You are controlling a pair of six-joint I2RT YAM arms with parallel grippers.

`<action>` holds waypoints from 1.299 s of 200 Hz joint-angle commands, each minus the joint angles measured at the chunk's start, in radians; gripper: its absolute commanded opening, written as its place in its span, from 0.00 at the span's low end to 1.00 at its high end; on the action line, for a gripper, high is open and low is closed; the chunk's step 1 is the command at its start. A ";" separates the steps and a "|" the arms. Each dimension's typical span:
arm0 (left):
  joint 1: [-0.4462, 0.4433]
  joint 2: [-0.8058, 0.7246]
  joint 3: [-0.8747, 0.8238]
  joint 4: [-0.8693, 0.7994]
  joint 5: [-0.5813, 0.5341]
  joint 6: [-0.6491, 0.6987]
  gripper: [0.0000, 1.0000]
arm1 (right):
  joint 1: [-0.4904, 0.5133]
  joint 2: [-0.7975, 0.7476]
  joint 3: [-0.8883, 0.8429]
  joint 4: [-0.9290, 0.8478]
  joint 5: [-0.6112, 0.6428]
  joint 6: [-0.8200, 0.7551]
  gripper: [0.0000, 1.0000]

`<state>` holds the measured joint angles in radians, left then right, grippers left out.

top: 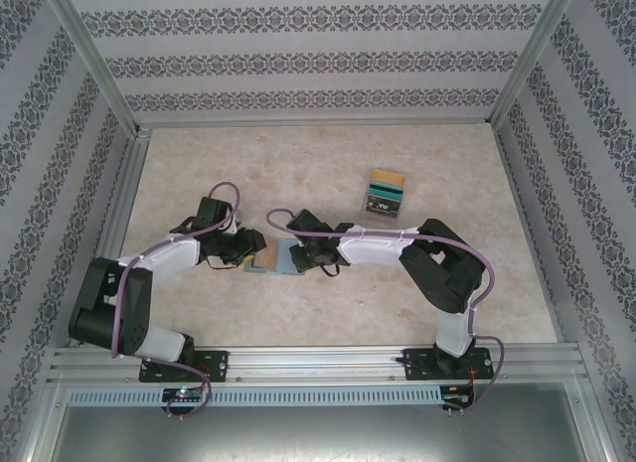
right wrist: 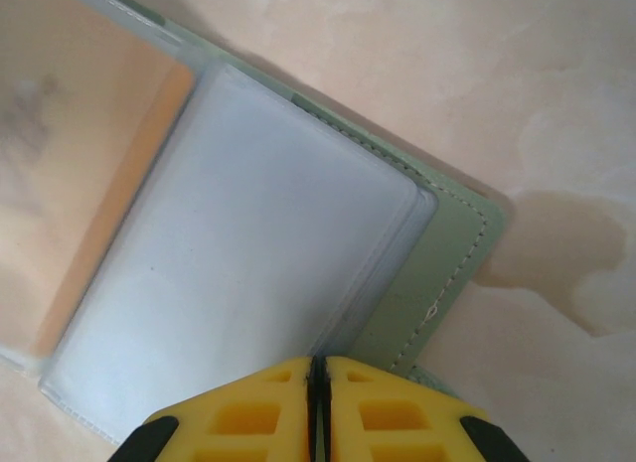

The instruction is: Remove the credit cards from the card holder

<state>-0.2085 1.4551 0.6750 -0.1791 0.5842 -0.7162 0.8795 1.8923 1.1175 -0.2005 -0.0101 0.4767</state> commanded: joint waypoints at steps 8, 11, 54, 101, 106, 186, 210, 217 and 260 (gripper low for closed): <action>-0.007 0.014 -0.021 0.120 0.118 -0.036 0.40 | 0.002 0.015 0.001 -0.023 -0.010 0.021 0.14; -0.007 0.011 -0.024 0.133 0.125 -0.043 0.39 | 0.001 0.016 0.001 -0.022 -0.010 0.022 0.14; -0.018 -0.020 -0.030 0.230 0.201 -0.093 0.38 | 0.002 0.017 -0.004 -0.017 -0.014 0.027 0.14; -0.056 0.029 -0.016 0.251 0.241 -0.098 0.36 | -0.007 0.014 -0.003 -0.003 -0.034 0.042 0.14; -0.059 0.031 -0.015 0.247 0.234 -0.097 0.36 | -0.008 0.014 -0.005 -0.002 -0.034 0.043 0.14; -0.062 0.007 -0.005 0.187 0.137 -0.086 0.36 | -0.013 0.009 -0.008 -0.003 -0.038 0.048 0.14; -0.054 -0.004 0.001 0.095 0.042 -0.062 0.37 | -0.017 -0.001 -0.010 -0.016 -0.027 0.051 0.14; -0.048 -0.004 -0.005 0.090 0.034 -0.063 0.37 | -0.019 -0.012 -0.016 -0.023 -0.006 0.054 0.14; -0.032 0.011 -0.025 0.099 0.032 -0.072 0.37 | -0.042 -0.059 -0.020 -0.019 -0.001 0.047 0.14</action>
<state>-0.2531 1.4708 0.6472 -0.0479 0.6418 -0.7971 0.8562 1.8656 1.0904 -0.1982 -0.0311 0.5179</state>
